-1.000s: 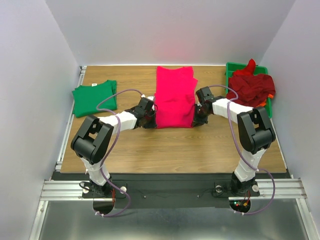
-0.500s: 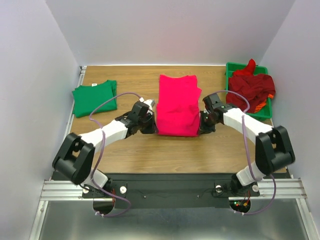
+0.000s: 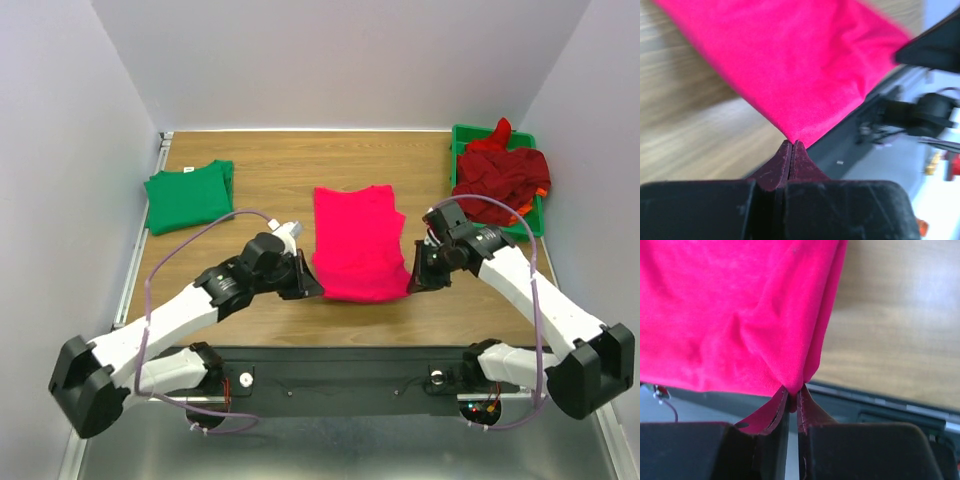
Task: Fold and stack the t-shirts
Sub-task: Fold the tshirt
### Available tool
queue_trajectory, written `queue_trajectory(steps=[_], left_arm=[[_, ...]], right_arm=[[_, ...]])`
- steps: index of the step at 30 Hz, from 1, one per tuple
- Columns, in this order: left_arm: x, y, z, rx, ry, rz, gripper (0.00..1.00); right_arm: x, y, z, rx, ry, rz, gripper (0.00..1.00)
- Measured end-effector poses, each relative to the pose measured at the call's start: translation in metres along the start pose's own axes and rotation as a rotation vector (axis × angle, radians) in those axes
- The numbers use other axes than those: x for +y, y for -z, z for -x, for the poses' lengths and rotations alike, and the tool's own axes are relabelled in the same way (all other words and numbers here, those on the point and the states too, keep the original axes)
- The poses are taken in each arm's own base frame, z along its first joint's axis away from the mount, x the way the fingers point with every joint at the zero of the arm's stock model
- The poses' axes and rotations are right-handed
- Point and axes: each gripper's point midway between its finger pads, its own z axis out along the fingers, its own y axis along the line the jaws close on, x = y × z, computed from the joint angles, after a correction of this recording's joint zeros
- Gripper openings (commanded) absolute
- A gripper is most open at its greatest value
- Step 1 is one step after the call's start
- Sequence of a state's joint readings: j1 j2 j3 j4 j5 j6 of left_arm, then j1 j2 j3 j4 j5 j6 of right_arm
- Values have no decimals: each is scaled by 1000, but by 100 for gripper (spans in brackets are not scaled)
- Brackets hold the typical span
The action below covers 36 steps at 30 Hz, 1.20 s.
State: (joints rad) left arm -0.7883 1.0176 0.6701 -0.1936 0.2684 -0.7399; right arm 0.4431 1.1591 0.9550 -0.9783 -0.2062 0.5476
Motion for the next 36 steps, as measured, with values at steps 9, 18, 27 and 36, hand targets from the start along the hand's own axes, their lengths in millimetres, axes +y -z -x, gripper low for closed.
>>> queue_trajectory(steps=[9,18,27,36], left_arm=[[-36,42,-19,3,89,-95,0],[-56,53,-4,-34,118,-76,0],[-32,33,17,-55,119,64,0],[-9,26,52,-104,122,115,0]], right_arm=[[12,49,-13,7,-33,21,0],[40,82,19,-89,-47,71,0],[36,54,56,-132,-69,-34,0],[48,51,109,-246,-47,-82,0]])
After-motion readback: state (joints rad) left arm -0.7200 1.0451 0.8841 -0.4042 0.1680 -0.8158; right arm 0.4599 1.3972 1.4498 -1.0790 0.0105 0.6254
